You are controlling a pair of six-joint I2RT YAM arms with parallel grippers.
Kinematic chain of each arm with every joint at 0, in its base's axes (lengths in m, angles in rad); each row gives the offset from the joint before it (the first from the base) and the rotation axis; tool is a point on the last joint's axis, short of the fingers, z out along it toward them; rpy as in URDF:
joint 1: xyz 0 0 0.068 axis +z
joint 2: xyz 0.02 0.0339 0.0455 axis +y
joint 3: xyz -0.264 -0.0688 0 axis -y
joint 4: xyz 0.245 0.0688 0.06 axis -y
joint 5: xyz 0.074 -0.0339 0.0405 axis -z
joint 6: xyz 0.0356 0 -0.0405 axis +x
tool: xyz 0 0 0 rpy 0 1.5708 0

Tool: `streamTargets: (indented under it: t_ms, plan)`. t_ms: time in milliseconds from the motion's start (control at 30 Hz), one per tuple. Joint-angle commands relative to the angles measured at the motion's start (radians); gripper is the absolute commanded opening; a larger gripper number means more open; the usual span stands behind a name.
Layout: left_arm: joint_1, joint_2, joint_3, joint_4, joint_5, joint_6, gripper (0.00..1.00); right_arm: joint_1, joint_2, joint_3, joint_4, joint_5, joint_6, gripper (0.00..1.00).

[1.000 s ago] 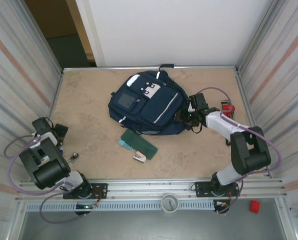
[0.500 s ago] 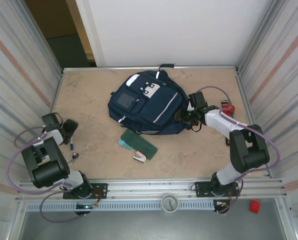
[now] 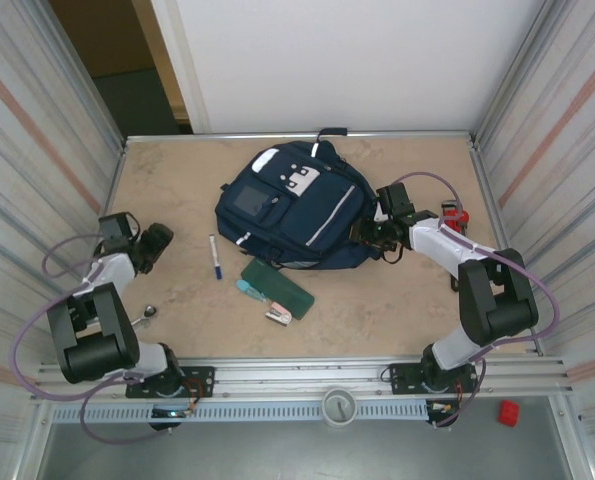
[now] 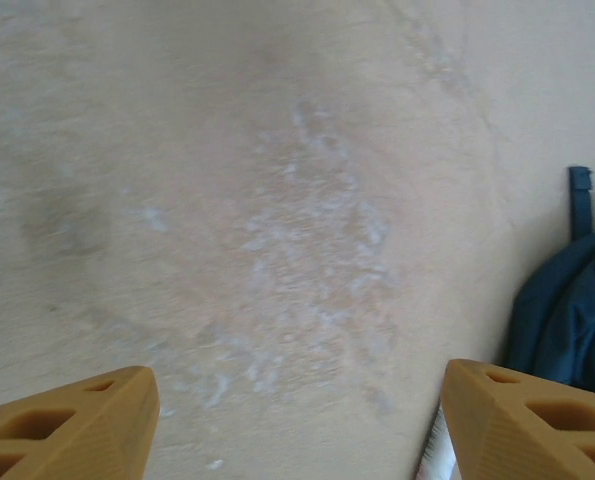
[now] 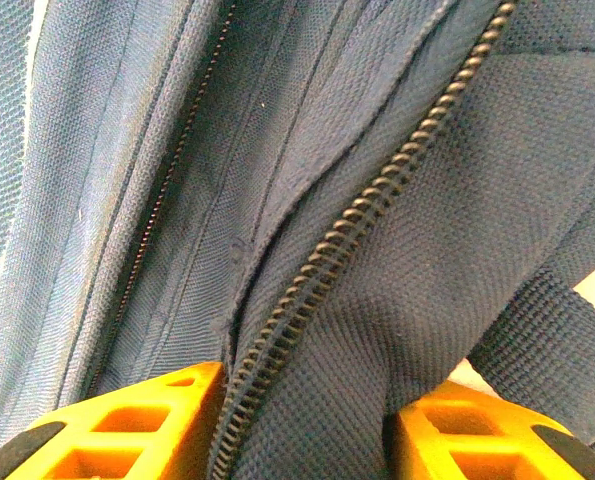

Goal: Pack the student bag

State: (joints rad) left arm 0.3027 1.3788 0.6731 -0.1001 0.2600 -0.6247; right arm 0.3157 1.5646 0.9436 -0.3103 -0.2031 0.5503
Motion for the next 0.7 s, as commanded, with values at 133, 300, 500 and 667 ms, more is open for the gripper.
streamTargets:
  t_ms: [133, 300, 500, 667]
  plan:
    - [-0.183, 0.064, 0.077, -0.035, 0.039, 0.034, 0.75, -0.041, 0.034, 0.054, 0.010, -0.020, -0.030, 0.36]
    - [-0.314, 0.099, 0.051, 0.011, 0.064, 0.003, 0.75, -0.067, 0.056, 0.084, 0.059, -0.119, 0.005, 0.17]
    - [-0.423, 0.103, 0.039, 0.025, 0.030, 0.023, 0.75, -0.062, 0.050, 0.169, 0.092, -0.204, 0.058, 0.01]
    - [-0.427, 0.136, 0.053, 0.010, -0.017, 0.043, 0.76, -0.047, 0.040, 0.256, 0.097, -0.251, 0.096, 0.00]
